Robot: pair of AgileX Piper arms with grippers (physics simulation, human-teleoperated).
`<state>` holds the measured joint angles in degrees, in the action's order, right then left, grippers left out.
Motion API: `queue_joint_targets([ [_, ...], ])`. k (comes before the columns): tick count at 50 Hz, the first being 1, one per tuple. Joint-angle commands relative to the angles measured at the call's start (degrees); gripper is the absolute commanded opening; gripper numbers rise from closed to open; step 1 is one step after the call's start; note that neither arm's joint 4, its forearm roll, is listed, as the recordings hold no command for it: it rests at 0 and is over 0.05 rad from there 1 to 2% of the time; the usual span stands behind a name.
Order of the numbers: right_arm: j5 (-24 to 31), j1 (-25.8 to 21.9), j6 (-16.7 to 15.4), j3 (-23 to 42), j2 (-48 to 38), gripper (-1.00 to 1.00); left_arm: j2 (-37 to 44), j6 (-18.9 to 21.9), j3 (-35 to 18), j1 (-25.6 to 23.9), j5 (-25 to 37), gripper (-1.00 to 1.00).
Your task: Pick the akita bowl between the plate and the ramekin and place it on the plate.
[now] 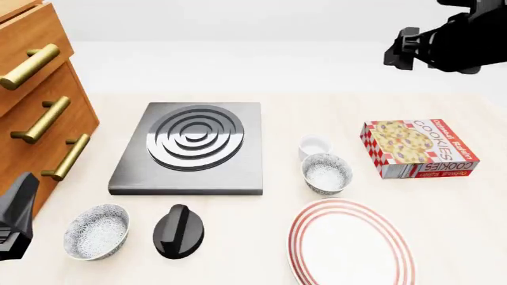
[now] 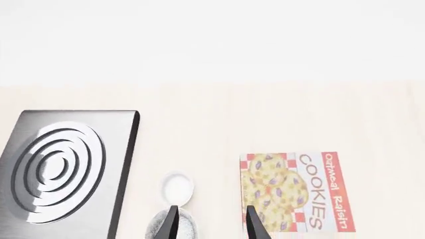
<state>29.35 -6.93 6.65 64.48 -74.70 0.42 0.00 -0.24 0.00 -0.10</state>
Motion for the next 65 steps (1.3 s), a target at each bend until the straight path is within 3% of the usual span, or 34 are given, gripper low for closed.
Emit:
queue_joint_targets([
  [1, -1.82, 0.12, 1.11, -3.20, -0.09, 1.00, 0.00, 0.00, 0.00, 0.00, 0.00, 1.00],
  [24, -5.82, 0.97, 4.24, -10.70, -0.83, 1.00, 0.00, 0.00, 0.00, 0.00, 0.00, 1.00],
  [44, -8.44, 1.36, 4.11, -15.76, -1.09, 1.00, 0.00, 0.00, 0.00, 0.00, 0.00, 1.00],
  [65, -13.30, -1.56, 8.31, -19.78, -3.93, 1.00, 0.00, 0.00, 0.00, 0.00, 0.00, 1.00],
])
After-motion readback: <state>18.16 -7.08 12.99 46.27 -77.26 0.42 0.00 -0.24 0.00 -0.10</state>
